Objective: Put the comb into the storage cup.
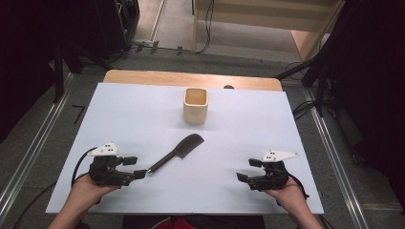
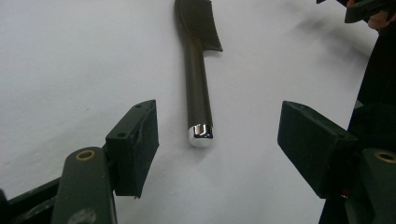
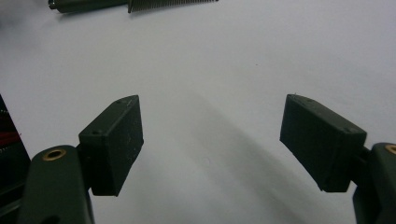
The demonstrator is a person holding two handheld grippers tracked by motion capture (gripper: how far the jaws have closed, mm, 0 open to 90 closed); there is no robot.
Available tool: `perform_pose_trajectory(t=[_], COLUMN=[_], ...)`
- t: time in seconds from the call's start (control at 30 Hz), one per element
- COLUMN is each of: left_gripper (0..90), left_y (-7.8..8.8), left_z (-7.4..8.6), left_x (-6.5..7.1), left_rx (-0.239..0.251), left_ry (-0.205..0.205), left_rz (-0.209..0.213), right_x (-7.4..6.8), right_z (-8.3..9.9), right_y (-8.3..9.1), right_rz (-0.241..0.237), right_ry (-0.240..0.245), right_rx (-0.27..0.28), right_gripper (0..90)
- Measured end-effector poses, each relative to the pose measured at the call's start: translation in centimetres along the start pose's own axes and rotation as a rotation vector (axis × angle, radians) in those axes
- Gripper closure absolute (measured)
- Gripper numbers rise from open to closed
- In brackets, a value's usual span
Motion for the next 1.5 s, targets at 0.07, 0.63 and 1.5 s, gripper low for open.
perform_pose_trajectory(t=[0.07, 0.63, 1.5], left_gripper=[30.1, 30.1, 30.2], left_y=[-0.03, -0.35, -0.61], left_z=[-0.03, -0.12, -0.06], left_x=[-0.04, 0.22, 0.14], left_rx=[-0.005, -0.019, -0.046], left_ry=[-0.001, -0.008, -0.016], left_rz=[0.005, 0.009, -0.006], right_x=[0.01, 0.07, 0.33], right_z=[0.06, 0.20, 0.32], right_y=[-0.11, 0.31, 0.40], right_rz=[-0.033, -0.026, -0.014], right_ry=[0.000, -0.008, -0.031], right_rx=[-0.001, 0.012, -0.002], right_gripper=[21.8, 21.7, 21.7])
Point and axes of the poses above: each handheld gripper's, and its own axes: y roughly backward along the jaws, z roughly out of its underside, x roughly to its right, the point moved 3 cm from there along -y, roughly forward along the jaws, and after that the axes turned 9 degrees about y, right-handed, at the moved point
